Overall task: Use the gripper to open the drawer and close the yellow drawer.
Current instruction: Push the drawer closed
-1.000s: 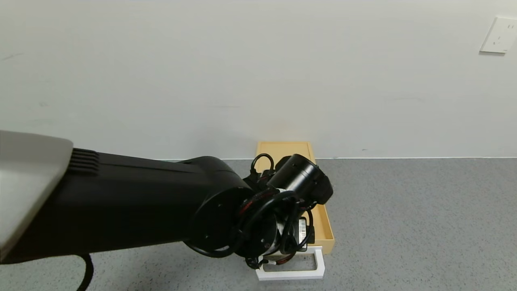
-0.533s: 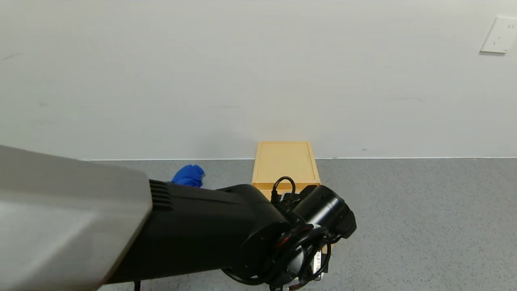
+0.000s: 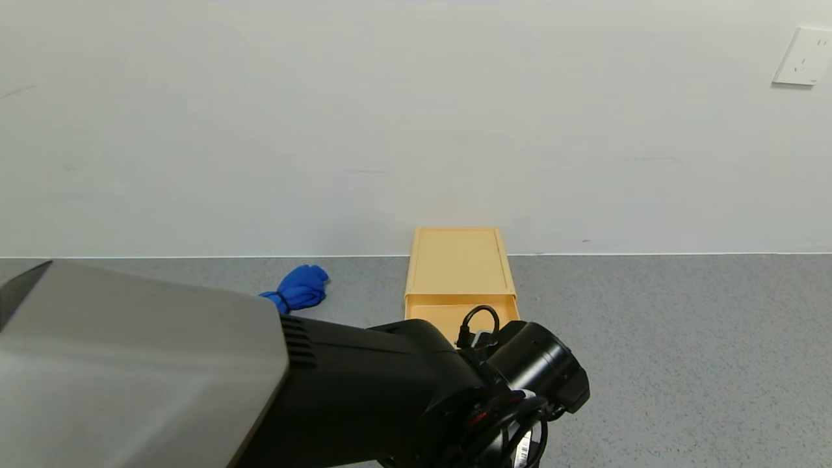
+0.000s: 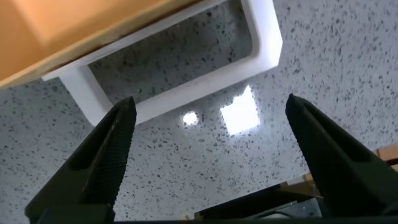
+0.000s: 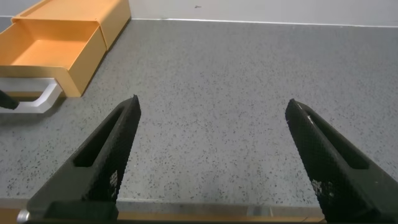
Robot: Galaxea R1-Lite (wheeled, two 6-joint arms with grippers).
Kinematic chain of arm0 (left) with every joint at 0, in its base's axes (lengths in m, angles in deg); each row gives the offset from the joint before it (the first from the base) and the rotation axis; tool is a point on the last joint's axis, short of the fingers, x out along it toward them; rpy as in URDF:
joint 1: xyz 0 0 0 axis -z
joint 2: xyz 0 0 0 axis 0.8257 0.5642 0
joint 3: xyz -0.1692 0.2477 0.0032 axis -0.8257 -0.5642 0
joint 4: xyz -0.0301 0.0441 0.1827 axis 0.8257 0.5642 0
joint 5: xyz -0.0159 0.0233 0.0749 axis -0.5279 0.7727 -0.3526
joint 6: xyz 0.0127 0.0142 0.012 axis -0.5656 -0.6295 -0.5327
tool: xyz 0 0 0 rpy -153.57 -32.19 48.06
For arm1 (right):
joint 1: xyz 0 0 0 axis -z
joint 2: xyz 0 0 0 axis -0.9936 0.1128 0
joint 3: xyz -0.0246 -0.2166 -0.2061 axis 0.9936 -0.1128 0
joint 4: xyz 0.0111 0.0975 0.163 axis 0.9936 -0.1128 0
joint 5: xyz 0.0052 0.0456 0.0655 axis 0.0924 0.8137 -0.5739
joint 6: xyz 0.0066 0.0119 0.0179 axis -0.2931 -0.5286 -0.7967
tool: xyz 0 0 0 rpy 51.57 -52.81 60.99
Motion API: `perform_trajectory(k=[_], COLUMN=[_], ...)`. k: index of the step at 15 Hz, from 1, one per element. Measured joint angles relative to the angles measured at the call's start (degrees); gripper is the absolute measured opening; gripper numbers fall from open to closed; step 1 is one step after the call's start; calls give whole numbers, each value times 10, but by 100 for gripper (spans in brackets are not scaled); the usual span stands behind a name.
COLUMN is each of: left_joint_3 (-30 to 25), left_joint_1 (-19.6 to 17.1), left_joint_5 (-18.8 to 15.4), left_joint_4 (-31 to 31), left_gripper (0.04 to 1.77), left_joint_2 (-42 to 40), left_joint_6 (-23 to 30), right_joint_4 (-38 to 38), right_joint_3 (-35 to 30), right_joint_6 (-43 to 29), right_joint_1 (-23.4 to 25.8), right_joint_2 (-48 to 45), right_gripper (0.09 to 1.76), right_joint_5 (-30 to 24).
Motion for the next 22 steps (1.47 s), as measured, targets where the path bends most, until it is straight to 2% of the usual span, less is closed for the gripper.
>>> perform_trajectory(k=[4,12,22], left_joint_3=[-3,28,55], left_joint_1=[-2,-26,-48], left_joint_5=[-4,-3,6], left_joint_4=[-6,-5,-4], left_gripper=[173,173,173], left_joint_2=[5,29,37], left_joint_6=[-35,-39,-112], right_joint_4=[0,0,0], right_joint_3=[0,0,0], right_joint_6=[0,0,0], right_joint_1=[0,0,0], right_joint_2=[0,0,0], right_gripper=[171,171,171], right_joint_5=[0,0,0])
